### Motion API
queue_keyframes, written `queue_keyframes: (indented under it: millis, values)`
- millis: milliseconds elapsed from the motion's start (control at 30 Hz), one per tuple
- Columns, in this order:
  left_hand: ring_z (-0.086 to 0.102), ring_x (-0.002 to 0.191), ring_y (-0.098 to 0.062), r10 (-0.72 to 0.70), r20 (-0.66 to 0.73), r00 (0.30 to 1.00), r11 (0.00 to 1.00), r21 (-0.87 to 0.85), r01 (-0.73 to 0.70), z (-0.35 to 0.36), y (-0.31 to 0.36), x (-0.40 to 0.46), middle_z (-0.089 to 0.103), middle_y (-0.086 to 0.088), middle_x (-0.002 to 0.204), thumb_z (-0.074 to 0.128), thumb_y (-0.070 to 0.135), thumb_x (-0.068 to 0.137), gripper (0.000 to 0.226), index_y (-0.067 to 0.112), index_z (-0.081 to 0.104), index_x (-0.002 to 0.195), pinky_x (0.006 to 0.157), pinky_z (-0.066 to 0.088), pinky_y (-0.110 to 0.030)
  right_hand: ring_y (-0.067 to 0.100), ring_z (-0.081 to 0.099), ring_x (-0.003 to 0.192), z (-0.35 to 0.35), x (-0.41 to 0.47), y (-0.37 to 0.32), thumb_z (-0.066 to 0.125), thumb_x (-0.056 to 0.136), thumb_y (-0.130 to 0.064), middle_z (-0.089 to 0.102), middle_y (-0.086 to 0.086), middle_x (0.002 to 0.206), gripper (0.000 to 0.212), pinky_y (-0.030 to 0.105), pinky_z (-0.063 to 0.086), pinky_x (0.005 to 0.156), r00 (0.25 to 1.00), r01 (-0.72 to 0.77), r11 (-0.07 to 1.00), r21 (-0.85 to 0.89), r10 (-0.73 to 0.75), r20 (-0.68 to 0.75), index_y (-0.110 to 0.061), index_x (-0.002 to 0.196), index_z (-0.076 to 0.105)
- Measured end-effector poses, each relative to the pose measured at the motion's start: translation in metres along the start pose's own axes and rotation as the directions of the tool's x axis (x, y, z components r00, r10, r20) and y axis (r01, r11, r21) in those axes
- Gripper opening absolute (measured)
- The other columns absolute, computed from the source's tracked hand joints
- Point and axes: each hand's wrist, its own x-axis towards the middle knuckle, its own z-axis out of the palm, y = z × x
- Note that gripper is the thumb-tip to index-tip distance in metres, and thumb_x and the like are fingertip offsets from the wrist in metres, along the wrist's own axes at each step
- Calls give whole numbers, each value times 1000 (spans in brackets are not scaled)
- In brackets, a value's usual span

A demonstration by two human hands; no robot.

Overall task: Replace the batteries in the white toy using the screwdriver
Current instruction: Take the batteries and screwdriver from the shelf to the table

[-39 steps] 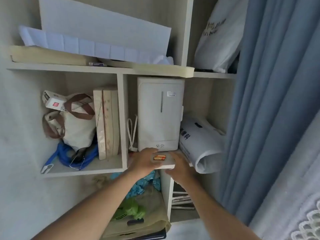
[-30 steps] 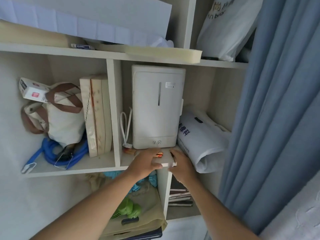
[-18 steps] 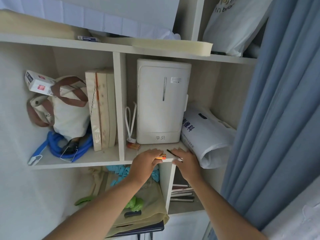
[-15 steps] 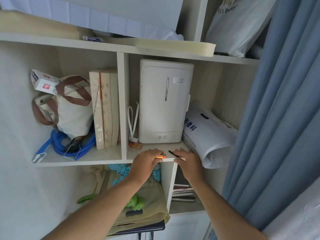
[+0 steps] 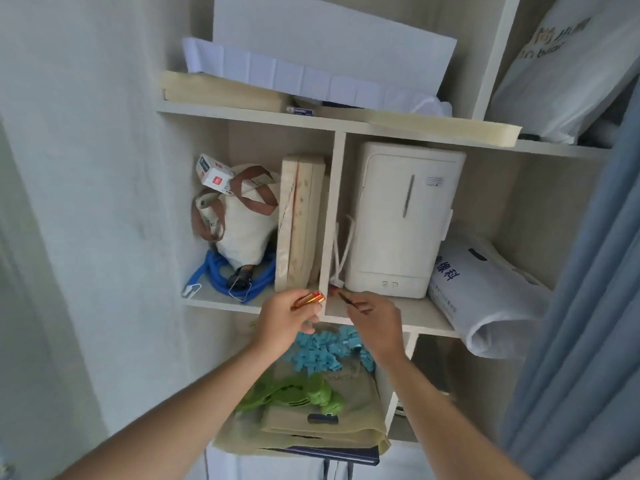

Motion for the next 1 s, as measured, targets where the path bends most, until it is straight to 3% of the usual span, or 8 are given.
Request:
queue_keyframes:
  millis: [100,233,333,467,567,767,900,1000]
  values:
    - [75,73,-17,-54,-102,993,998,-42,49,-70,7,-24,75,-7,78,72,6,89,12,8,74,101,60,63,-33,5,70,77,60,-18,-41,73,85,-19,75,-10,81,12,26,58,74,987,55,998,5,-55,153,-21,95,79]
    - [69,61,-15,-124,-289,949,992,-65,110,-179,8,-75,70,-3,69,71,1,87,7,6,74,91,52,57,-26,-1,61,65,151,-64,-106,75,84,-21,66,-16,70,5,17,46,63,942,118,993,24,-119,314,-23,88,76]
    - [65,58,-14,-166,-404,900,986,-83,145,-262,3,-125,69,-3,70,70,-2,87,10,7,73,88,51,57,-26,10,60,60,219,-107,-151,75,82,-20,67,-10,66,14,27,50,62,894,46,993,108,-89,440,-30,73,71]
    - [62,59,-18,-204,-542,815,978,-76,194,-389,-7,-215,66,-13,76,65,-6,89,22,13,71,78,52,58,-26,11,60,54,322,-193,-223,77,79,-17,70,-10,62,25,32,54,58,814,50,981,187,-148,562,-35,64,69]
    - [62,54,-9,-221,-614,758,968,-47,245,-475,-9,-283,63,-17,80,64,-7,90,20,10,68,79,55,59,-22,13,62,57,401,-260,-273,79,78,-19,70,-10,65,21,35,55,65,742,-18,981,194,-117,660,-32,64,69]
    - [64,59,-18,-284,-752,595,934,-76,350,-618,-10,-394,66,-6,62,67,-6,88,16,7,71,80,54,59,-22,21,53,46,534,-371,-342,79,77,-19,64,6,59,22,30,49,53,599,-156,968,196,-65,798,-19,57,69]
    - [62,63,-22,-308,-814,492,904,-91,417,-694,-20,-433,66,-19,79,66,-4,89,10,3,72,87,54,58,-21,14,51,40,597,-404,-378,78,79,-15,64,4,59,14,24,49,49,535,-191,966,176,-48,843,-18,66,74]
    - [63,65,-23,-298,-849,437,882,-70,466,-747,-39,-441,67,-20,83,67,-2,88,12,-5,73,98,55,57,-20,15,53,42,651,-414,-395,74,79,-13,65,3,62,7,27,50,51,507,-189,964,187,-67,859,-17,75,77]
